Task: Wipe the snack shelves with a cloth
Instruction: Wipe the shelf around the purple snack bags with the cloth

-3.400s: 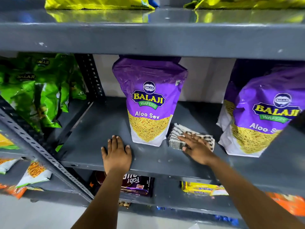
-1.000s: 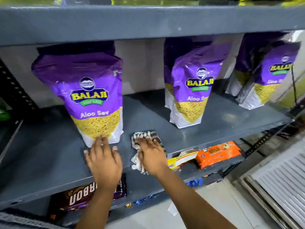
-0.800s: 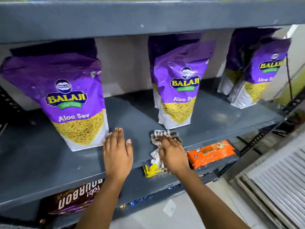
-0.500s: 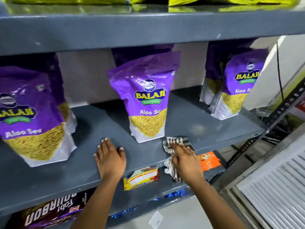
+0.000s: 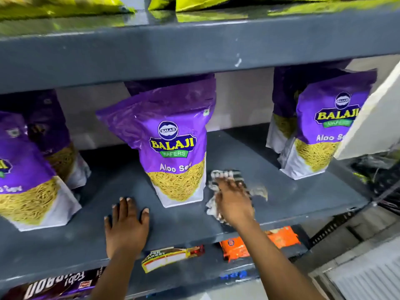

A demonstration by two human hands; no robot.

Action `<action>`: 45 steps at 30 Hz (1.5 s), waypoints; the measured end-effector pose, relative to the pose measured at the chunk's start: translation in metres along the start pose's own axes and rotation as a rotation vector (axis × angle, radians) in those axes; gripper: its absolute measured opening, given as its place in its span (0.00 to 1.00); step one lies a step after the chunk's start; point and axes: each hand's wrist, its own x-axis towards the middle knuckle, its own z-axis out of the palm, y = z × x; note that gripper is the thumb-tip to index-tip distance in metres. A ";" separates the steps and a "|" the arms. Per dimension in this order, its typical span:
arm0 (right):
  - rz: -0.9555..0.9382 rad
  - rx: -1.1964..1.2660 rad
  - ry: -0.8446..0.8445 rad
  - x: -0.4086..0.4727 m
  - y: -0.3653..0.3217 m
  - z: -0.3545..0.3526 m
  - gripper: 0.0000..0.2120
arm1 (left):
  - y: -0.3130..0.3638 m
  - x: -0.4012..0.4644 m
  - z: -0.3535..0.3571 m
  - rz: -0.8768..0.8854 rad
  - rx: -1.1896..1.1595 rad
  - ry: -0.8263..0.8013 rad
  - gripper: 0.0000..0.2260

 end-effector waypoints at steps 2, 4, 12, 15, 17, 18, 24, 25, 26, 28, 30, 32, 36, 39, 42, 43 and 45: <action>0.136 -0.013 0.133 0.007 0.012 -0.005 0.22 | 0.000 0.000 0.000 -0.010 0.003 -0.007 0.27; 0.106 0.025 0.180 0.018 0.011 -0.007 0.22 | 0.000 0.001 0.001 -0.005 -0.007 0.002 0.27; 0.013 0.057 0.108 0.098 0.004 -0.012 0.21 | 0.003 0.001 0.004 -0.008 -0.022 0.074 0.37; -0.097 0.005 -0.109 0.129 -0.009 -0.002 0.23 | 0.004 0.002 0.006 -0.019 -0.036 0.101 0.38; -0.036 -0.014 -0.130 0.151 -0.011 0.005 0.25 | 0.004 0.004 0.009 -0.043 -0.044 0.102 0.38; 0.026 -0.013 -0.105 0.162 -0.011 0.007 0.26 | 0.005 0.006 0.009 -0.047 -0.037 0.102 0.38; 0.455 0.078 0.053 0.165 0.000 -0.002 0.35 | 0.000 0.014 0.015 -0.049 -0.024 0.088 0.36; 0.497 0.090 0.068 0.161 0.003 -0.004 0.34 | -0.002 0.013 0.015 -0.031 -0.004 0.078 0.38; 0.532 0.097 0.083 0.155 0.006 -0.006 0.34 | -0.002 0.013 0.015 -0.017 0.001 0.072 0.39; 0.580 0.115 0.115 0.140 0.009 -0.009 0.30 | 0.000 0.011 0.013 -0.040 -0.039 0.123 0.42; 0.605 0.126 0.149 0.120 0.011 -0.010 0.27 | 0.003 0.008 0.011 -0.039 -0.053 0.122 0.43; 0.620 0.133 0.180 0.097 0.013 -0.009 0.26 | 0.001 0.006 0.009 -0.015 -0.039 0.114 0.44; 0.623 0.119 0.222 0.045 0.019 -0.007 0.25 | -0.001 0.001 0.006 0.005 -0.061 0.073 0.36; 0.606 0.074 0.248 0.007 0.027 -0.009 0.24 | 0.000 -0.003 0.003 0.017 -0.051 0.037 0.28; 0.651 0.038 0.327 -0.027 0.046 -0.020 0.24 | -0.001 -0.005 -0.001 0.025 -0.045 -0.004 0.27; 0.694 0.053 0.378 -0.038 0.054 -0.025 0.24 | -0.001 -0.006 -0.002 0.026 -0.045 -0.021 0.27; 0.799 0.125 0.523 -0.054 0.067 -0.043 0.22 | -0.001 -0.006 -0.004 0.032 -0.042 -0.034 0.27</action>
